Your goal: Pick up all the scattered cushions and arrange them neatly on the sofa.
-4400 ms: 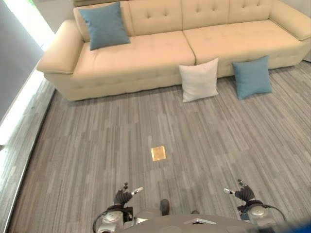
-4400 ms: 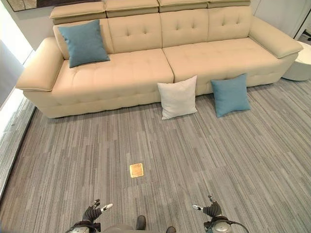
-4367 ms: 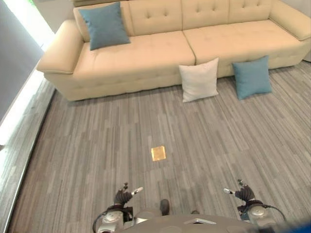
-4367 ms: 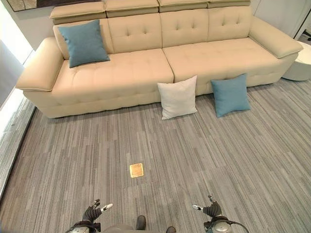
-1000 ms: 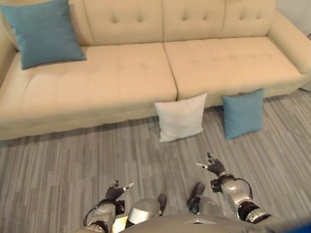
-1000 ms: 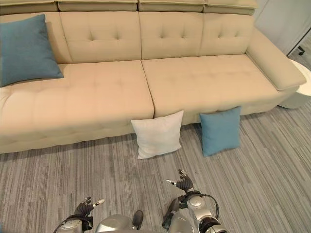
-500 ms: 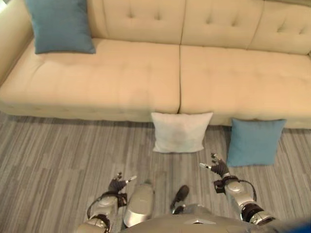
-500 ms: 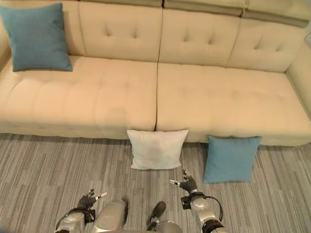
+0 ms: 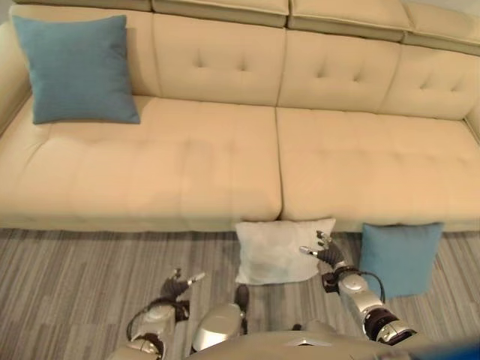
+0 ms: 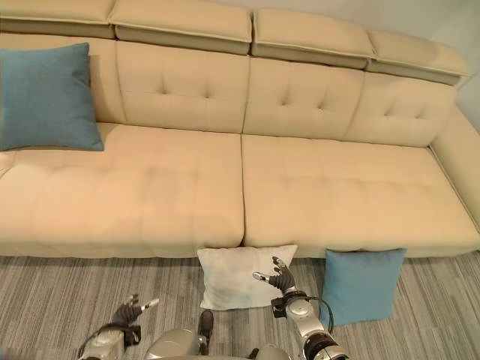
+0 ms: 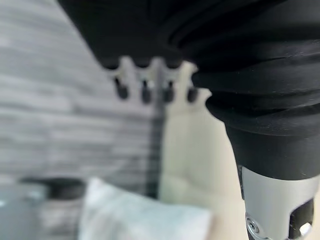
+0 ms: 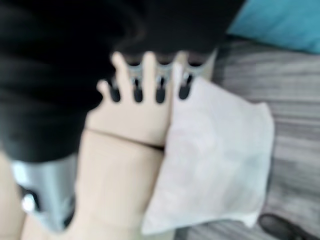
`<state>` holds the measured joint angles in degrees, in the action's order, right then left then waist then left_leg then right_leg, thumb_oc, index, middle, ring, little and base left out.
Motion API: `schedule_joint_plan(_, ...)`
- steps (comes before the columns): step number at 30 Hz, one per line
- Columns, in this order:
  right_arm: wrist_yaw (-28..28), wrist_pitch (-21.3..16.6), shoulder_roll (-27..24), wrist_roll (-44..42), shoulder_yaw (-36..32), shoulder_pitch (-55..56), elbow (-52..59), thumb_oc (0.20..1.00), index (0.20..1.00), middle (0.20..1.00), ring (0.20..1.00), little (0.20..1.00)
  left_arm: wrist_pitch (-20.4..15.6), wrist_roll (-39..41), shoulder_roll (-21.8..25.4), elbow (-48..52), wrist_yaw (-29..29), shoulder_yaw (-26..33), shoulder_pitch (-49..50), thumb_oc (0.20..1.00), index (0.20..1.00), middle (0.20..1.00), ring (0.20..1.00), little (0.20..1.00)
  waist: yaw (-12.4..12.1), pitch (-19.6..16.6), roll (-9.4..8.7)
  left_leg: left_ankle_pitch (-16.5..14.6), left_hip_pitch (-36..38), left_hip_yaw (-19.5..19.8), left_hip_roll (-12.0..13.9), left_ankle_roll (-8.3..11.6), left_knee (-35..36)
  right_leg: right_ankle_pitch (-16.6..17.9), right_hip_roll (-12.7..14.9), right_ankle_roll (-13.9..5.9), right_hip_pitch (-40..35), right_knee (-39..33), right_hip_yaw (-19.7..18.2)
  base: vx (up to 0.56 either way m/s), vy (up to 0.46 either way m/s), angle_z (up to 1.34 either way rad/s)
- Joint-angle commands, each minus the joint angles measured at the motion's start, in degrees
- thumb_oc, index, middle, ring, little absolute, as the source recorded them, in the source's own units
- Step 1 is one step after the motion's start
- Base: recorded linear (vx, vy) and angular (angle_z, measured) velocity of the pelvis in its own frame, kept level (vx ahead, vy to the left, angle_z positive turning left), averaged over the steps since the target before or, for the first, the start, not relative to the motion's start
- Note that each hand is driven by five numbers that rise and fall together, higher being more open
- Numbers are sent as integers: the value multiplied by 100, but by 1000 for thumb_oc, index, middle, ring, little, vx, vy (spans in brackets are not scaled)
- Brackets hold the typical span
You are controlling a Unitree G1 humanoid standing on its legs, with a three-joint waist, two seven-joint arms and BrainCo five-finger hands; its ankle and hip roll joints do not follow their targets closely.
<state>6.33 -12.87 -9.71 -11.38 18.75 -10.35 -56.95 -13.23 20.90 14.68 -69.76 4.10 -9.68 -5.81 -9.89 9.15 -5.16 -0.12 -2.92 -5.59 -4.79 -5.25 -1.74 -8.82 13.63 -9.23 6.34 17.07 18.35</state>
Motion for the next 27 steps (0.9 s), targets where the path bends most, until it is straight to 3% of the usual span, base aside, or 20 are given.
schedule_joint_plan(1, 17, -168, -222, 27, 32, -157, 363, 1000, 1000, 1000, 1000, 1000, -98, 13, -126, -45, -5, -16, -88, 1000, 1000, 1000, 1000, 1000, -158, 114, 46, -212, -270, 885, 184, 441, -345, 1057, -122, 1, -168, -830, -333, 148, -230, 46)
schedule_joint_plan(2, 28, -156, -227, 4, 34, -159, 374, 1000, 1000, 1000, 1000, 1000, -126, 27, -126, -32, 24, -60, -144, 1000, 1000, 1000, 1000, 1000, -109, 127, 48, -200, -291, 1043, 204, 489, -351, 1147, -98, -68, -186, -918, -598, 75, -172, 63)
schedule_joint_plan(4, 23, -150, -237, 11, 32, -155, 343, 1000, 1000, 1000, 1000, 1000, -140, 22, -142, -61, 45, -73, -152, 1000, 1000, 1000, 1000, 1000, -99, 86, 29, -144, -301, 1114, 248, 569, -274, 1012, -192, -49, -313, -1132, -558, 79, -195, 85)
schedule_joint_plan(8, 63, -183, -284, -21, 62, -146, 299, 1000, 1000, 1000, 1000, 1000, -133, 65, -195, -104, 59, -113, -187, 1000, 1000, 1000, 1000, 1000, -98, 36, 62, 155, -402, 1362, 402, 809, -28, 863, -409, 34, -480, -1474, -199, 8, -226, 44)
schedule_joint_plan(11, 107, -220, -448, -139, -39, -123, 312, 1000, 1000, 1000, 1000, 1000, -137, 94, -326, -68, 60, -246, -263, 1000, 1000, 1000, 1000, 1000, 25, 81, 176, 557, -645, 1354, 634, 1084, 223, 772, -518, 126, -557, -1675, 333, -116, -222, 55)
schedule_joint_plan(14, 136, -216, -551, -156, -55, -180, 254, 1000, 1000, 1000, 1000, 1000, -129, 105, -442, -68, 42, -287, -267, 1000, 1000, 1000, 1000, 1000, 64, 127, 217, 700, -805, 1025, 770, 1106, 238, 752, -583, 191, -630, -1819, 707, -92, -177, 114)
schedule_joint_plan(17, 122, -205, -612, -132, -67, -180, 182, 1000, 1000, 1000, 1000, 1000, -104, 57, -486, -60, -8, -305, -207, 1000, 1000, 1000, 1000, 1000, 81, 168, 126, 358, -773, 637, 753, 1063, -285, 773, -522, 271, -605, -1783, 884, -102, -105, 40)
schedule_joint_plan(19, 107, -205, -574, -157, -39, -197, 163, 1000, 1000, 1000, 1000, 1000, -112, 88, -494, -57, -12, -285, -167, 1000, 1000, 1000, 1000, 1000, 35, 134, 99, 130, -675, 810, 674, 1058, -352, 737, -533, 296, -508, -1731, 835, -58, -32, 3)
schedule_joint_plan(27, 103, -218, -551, -143, -45, -106, -6, 1000, 1000, 1000, 1000, 1000, -179, 183, -400, 48, 30, -272, -172, 1000, 1000, 1000, 1000, 1000, 96, 95, 120, 262, -501, 758, 670, 974, 148, 886, -544, 209, -495, -1830, 723, 21, 54, -11)
